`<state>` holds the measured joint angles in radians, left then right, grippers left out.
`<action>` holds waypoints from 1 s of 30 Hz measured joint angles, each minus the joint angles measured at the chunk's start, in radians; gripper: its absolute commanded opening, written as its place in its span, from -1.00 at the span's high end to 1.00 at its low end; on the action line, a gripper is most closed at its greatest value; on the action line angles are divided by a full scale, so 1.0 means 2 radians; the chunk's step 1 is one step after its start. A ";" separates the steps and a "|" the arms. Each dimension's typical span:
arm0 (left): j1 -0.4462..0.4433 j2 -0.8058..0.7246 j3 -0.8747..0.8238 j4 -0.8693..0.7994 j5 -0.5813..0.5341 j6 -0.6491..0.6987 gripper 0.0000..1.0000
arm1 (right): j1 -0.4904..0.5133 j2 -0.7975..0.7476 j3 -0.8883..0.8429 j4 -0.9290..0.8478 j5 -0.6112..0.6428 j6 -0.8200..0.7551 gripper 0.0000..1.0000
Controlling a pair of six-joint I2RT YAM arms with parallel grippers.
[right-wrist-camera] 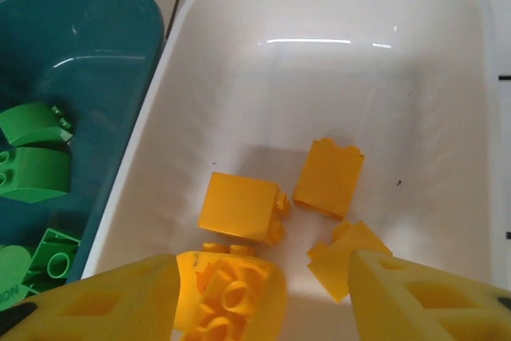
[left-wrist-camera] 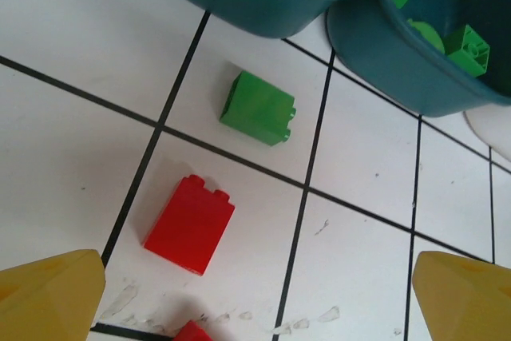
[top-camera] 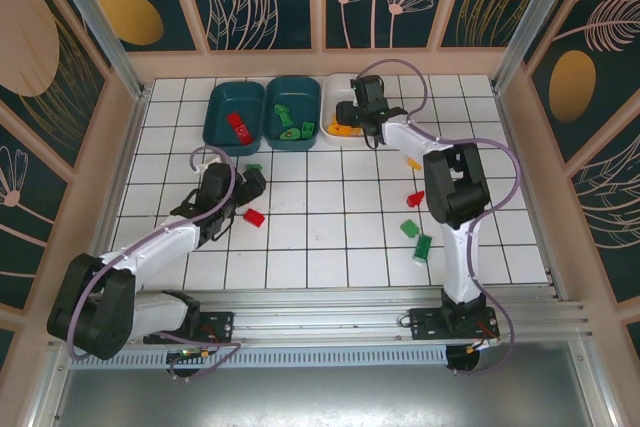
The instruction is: Sort the legos into containers by color
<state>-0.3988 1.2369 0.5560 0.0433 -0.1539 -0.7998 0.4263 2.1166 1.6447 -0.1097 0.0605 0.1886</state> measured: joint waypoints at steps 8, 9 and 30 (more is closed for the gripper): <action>0.000 -0.002 0.000 0.023 0.050 0.014 -0.74 | 0.002 -0.145 -0.160 0.025 0.049 0.037 -0.22; -0.001 0.004 0.000 0.033 0.064 0.015 -0.71 | 0.003 -0.173 -0.191 0.027 0.064 0.050 -0.26; -0.085 0.096 0.022 0.181 0.228 0.011 -0.70 | -0.104 -0.179 -0.330 0.010 0.092 0.125 -0.56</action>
<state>-0.5690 1.4288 0.6006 0.4061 0.3023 -0.7784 0.2180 1.7592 0.9840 -0.0898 0.2440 0.4389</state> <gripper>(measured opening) 0.846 0.784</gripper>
